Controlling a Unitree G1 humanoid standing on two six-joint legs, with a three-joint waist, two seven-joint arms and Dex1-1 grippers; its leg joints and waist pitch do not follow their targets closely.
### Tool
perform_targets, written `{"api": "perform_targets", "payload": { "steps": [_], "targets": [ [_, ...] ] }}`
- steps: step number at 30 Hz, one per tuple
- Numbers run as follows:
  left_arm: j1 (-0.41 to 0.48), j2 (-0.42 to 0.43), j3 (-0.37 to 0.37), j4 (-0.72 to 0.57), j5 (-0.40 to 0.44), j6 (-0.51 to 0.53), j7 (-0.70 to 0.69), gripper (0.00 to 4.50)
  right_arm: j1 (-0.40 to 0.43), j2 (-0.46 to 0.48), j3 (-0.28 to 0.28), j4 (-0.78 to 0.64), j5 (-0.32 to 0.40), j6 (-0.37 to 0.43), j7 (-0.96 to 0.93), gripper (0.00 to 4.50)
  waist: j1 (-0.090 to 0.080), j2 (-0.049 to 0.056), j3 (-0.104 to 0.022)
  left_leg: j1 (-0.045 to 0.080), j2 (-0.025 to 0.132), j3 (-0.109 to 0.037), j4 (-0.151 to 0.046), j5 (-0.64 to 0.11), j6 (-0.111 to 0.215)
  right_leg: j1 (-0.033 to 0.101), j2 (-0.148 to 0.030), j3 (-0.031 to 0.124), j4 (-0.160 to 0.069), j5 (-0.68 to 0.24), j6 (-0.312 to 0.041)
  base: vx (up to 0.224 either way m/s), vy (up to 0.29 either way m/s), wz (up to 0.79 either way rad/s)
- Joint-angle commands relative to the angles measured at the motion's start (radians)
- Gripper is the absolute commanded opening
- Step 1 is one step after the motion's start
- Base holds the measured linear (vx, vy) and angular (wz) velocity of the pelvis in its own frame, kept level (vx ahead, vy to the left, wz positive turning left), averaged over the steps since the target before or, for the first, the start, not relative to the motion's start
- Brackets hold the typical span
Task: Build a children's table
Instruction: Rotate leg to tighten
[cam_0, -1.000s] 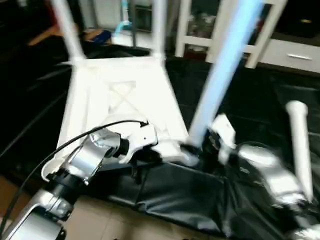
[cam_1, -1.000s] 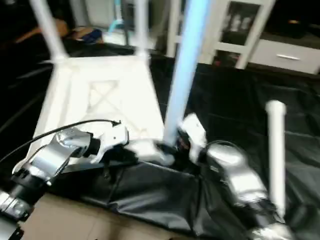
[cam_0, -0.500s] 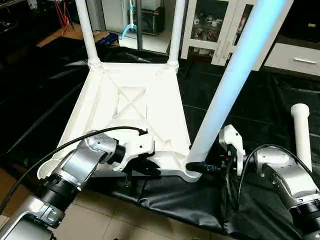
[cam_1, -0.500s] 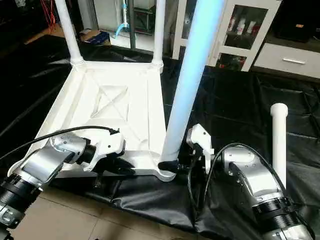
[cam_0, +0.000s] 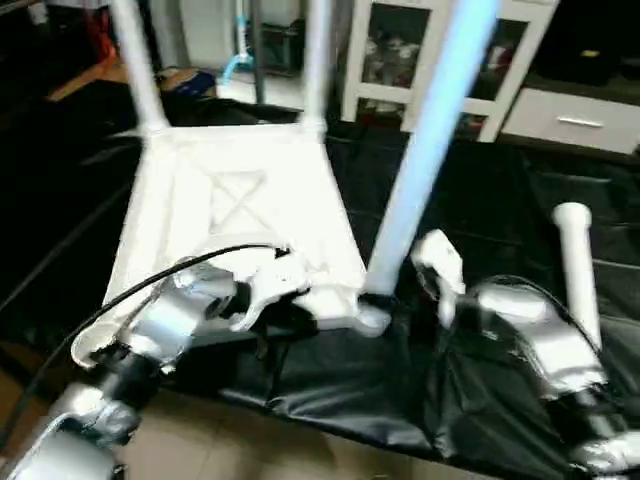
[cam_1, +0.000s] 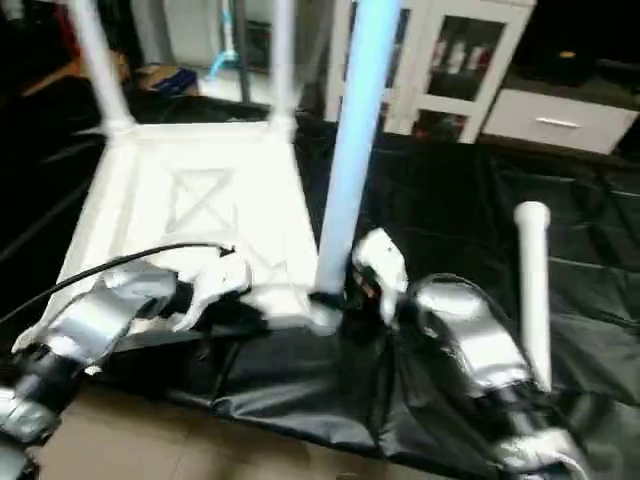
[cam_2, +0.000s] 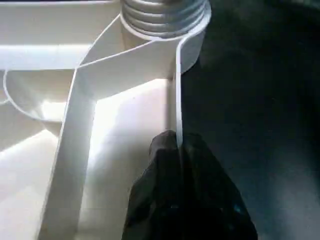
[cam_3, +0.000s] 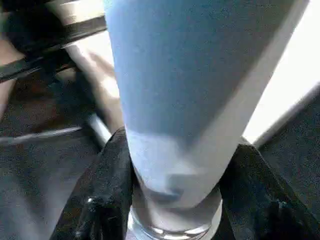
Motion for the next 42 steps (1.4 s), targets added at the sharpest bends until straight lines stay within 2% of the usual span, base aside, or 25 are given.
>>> {"api": "perform_targets", "payload": {
  "steps": [1,2,4,5,7,8,10,11,12,13,15,18,19,21,22,24,26,28,29,30,31,34,38,40,42],
  "targets": [
    [-0.023,-0.058,-0.016,0.024,0.010,0.043,0.076,0.00,-0.004,0.027,-0.112,0.173,-0.095,0.089,-0.379,1.99,-0.006,0.006,-0.048,0.000,0.023,-0.023,-0.090,-0.325,-0.048,0.037,-0.041,0.024,-0.082,-0.455,-0.140,0.000,0.000,0.00],
    [-0.028,-0.068,-0.012,0.033,0.013,0.051,0.096,0.00,-0.005,0.037,-0.122,0.179,-0.095,0.086,-0.408,1.98,-0.006,0.009,-0.050,0.003,0.022,-0.026,-0.089,-0.336,-0.054,0.034,-0.043,0.023,-0.084,-0.470,-0.130,0.000,0.000,0.00],
    [-0.073,-0.146,0.016,0.108,0.032,0.099,0.243,0.00,-0.013,0.129,-0.197,0.216,-0.094,0.048,-0.651,1.97,-0.015,0.008,-0.052,0.011,0.021,-0.023,-0.086,-0.348,-0.051,0.023,-0.040,0.027,-0.093,-0.432,-0.138,0.000,0.000,0.00],
    [-0.092,-0.180,0.026,0.141,0.041,0.109,0.300,0.00,-0.017,0.174,-0.226,0.229,-0.100,0.019,-0.758,1.96,-0.013,0.016,-0.052,0.010,0.020,-0.026,-0.087,-0.351,-0.054,0.024,-0.039,0.025,-0.090,-0.421,-0.140,0.000,0.000,0.00],
    [-0.102,-0.199,0.031,0.160,0.046,0.112,0.328,0.00,-0.019,0.199,-0.241,0.236,-0.105,0.002,-0.815,1.96,-0.016,0.008,-0.055,0.008,0.017,-0.023,-0.087,-0.366,-0.035,0.027,-0.035,0.023,-0.093,-0.399,-0.133,0.000,0.000,0.00],
    [-0.117,-0.233,0.042,0.188,0.046,0.106,0.366,0.00,-0.031,0.244,-0.242,0.267,-0.097,-0.030,-0.859,1.96,-0.015,0.010,-0.054,0.008,0.017,-0.023,-0.087,-0.373,-0.025,0.027,-0.035,0.023,-0.093,-0.391,-0.134,0.000,0.000,0.00],
    [-0.132,-0.262,0.053,0.213,0.043,0.090,0.397,0.00,-0.051,0.289,-0.232,0.300,-0.074,-0.081,-0.843,1.96,-0.017,0.010,-0.054,0.009,0.016,-0.024,-0.087,-0.383,-0.025,0.025,-0.035,0.021,-0.095,-0.396,-0.133,0.000,0.000,0.00],
    [-0.137,-0.269,0.056,0.220,0.043,0.083,0.404,0.00,-0.061,0.306,-0.229,0.308,-0.059,-0.103,-0.818,1.96,-0.016,0.024,-0.054,0.010,0.016,-0.028,-0.089,-0.399,-0.025,0.028,-0.035,0.018,-0.095,-0.396,-0.132,0.000,0.000,0.00],
    [-0.144,-0.277,0.060,0.230,0.041,0.071,0.407,0.00,-0.075,0.333,-0.208,0.300,-0.035,-0.158,-0.734,1.96,-0.020,0.019,-0.053,0.010,0.017,-0.024,-0.088,-0.409,-0.020,0.023,-0.034,0.019,-0.100,-0.389,-0.134,0.000,0.000,0.00],
    [-0.144,-0.276,0.060,0.230,0.040,0.067,0.402,0.00,-0.075,0.338,-0.194,0.281,-0.029,-0.183,-0.681,1.96,-0.021,0.020,-0.055,0.005,0.020,-0.029,-0.090,-0.414,-0.015,0.030,-0.037,0.017,-0.096,-0.368,-0.142,0.000,0.000,0.00],
    [-0.142,-0.269,0.058,0.226,0.041,0.063,0.390,0.00,-0.072,0.339,-0.181,0.253,-0.023,-0.209,-0.618,2.52,-0.017,0.022,-0.061,0.001,0.026,-0.028,-0.092,-0.348,-0.001,0.040,-0.038,0.018,-0.085,-0.251,-0.176,0.000,0.000,0.00],
    [-0.124,-0.236,0.040,0.202,0.049,0.031,0.323,0.00,-0.052,0.305,-0.135,0.164,-0.045,-0.183,-0.524,2.76,-0.015,0.019,-0.061,-0.006,0.026,-0.025,-0.091,-0.296,0.028,0.050,-0.039,0.017,-0.079,-0.194,-0.207,0.000,0.000,0.00],
    [-0.101,-0.204,0.020,0.166,0.033,-0.005,0.240,0.00,-0.037,0.269,-0.119,0.108,-0.050,-0.146,-0.499,2.86,-0.016,0.014,-0.060,-0.007,0.025,-0.024,-0.090,-0.285,0.034,0.050,-0.039,0.017,-0.079,-0.192,-0.211,0.000,0.000,0.00],
    [-0.076,-0.173,0.005,0.123,0.006,-0.022,0.159,0.00,-0.025,0.233,-0.113,0.066,-0.046,-0.116,-0.481,2.91,-0.010,0.018,-0.062,-0.007,0.026,-0.021,-0.087,-0.218,0.051,0.054,-0.042,0.019,-0.072,-0.154,-0.231,0.000,0.000,0.00],
    [-0.054,-0.138,-0.010,0.084,-0.014,-0.063,0.081,0.00,-0.019,0.206,-0.115,0.031,-0.013,-0.083,-0.420,3.01,-0.007,0.021,-0.063,-0.002,0.028,-0.016,-0.084,-0.194,0.054,0.049,-0.042,0.021,-0.069,-0.122,-0.247,0.000,0.000,0.00],
    [-0.036,-0.106,-0.022,0.051,-0.032,-0.082,0.017,0.00,-0.015,0.176,-0.109,0.004,0.018,-0.060,-0.361,3.14,0.003,0.022,-0.063,-0.001,0.033,-0.017,-0.084,-0.161,0.075,0.055,-0.042,0.021,-0.060,-0.073,-0.264,0.000,0.000,0.00],
    [-0.001,-0.035,-0.047,-0.014,-0.066,-0.103,-0.108,0.00,0.004,0.102,-0.090,-0.063,0.092,-0.008,-0.205,3.14,0.014,0.030,-0.063,0.002,0.034,-0.016,-0.082,-0.135,0.089,0.056,-0.038,0.020,-0.050,-0.027,-0.272,0.000,0.000,0.00],
    [0.020,0.019,-0.059,-0.048,-0.078,-0.099,-0.185,0.00,0.037,0.003,-0.045,-0.109,0.098,-0.035,0.006,3.14,0.025,0.030,-0.061,0.010,0.036,-0.011,-0.079,-0.115,0.098,0.053,-0.037,0.021,-0.046,0.007,-0.289,0.000,0.000,0.00],
    [0.020,0.019,-0.059,-0.048,-0.078,-0.099,-0.185,0.00,0.037,0.003,-0.045,-0.109,0.098,-0.035,0.006,3.14,0.028,0.030,-0.060,0.009,0.037,-0.010,-0.078,-0.106,0.101,0.053,-0.039,0.023,-0.045,0.013,-0.292,0.000,0.000,0.00],
    [0.026,0.035,-0.057,-0.059,-0.085,-0.090,-0.207,0.00,0.054,-0.044,-0.030,-0.121,0.088,-0.061,0.088,3.14,0.038,0.032,-0.059,0.012,0.036,-0.007,-0.079,-0.106,0.094,0.049,-0.039,0.023,-0.046,-0.004,-0.293,0.000,0.000,0.00],
    [0.035,0.052,-0.054,-0.074,-0.097,-0.080,-0.232,0.00,0.075,-0.092,-0.020,-0.136,0.092,-0.073,0.171,3.14,0.040,0.025,-0.058,0.013,0.036,-0.006,-0.080,-0.117,0.092,0.050,-0.038,0.023,-0.047,-0.019,-0.290,0.000,0.000,0.00],
    [0.053,0.082,-0.047,-0.103,-0.109,-0.070,-0.269,0.00,0.111,-0.172,-0.025,-0.178,0.118,-0.065,0.279,3.14,0.061,0.023,-0.056,0.016,0.041,-0.003,-0.082,-0.137,0.084,0.050,-0.044,0.028,-0.050,-0.072,-0.274,0.000,0.000,0.00],
    [0.066,0.099,-0.043,-0.122,-0.116,-0.070,-0.281,0.00,0.131,-0.220,-0.038,-0.200,0.134,-0.060,0.331,3.14,0.065,0.019,-0.050,0.013,0.040,-0.002,-0.085,-0.172,0.070,0.046,-0.046,0.030,-0.059,-0.156,-0.253,0.000,0.000,0.00],
    [0.071,0.105,-0.045,-0.131,-0.121,-0.065,-0.284,0.00,0.135,-0.232,-0.042,-0.204,0.141,-0.055,0.340,3.14,0.064,0.012,-0.046,0.014,0.038,-0.002,-0.087,-0.227,0.042,0.042,-0.047,0.034,-0.070,-0.277,-0.213,0.000,0.000,0.00],
    [0.078,0.112,-0.045,-0.145,-0.129,-0.059,-0.292,0.00,0.142,-0.253,-0.036,-0.204,0.140,-0.054,0.363,3.14,0.062,0.013,-0.047,0.012,0.038,-0.003,-0.087,-0.223,0.036,0.039,-0.044,0.035,-0.071,-0.294,-0.196,0.000,0.000,0.00]
  ]
}}
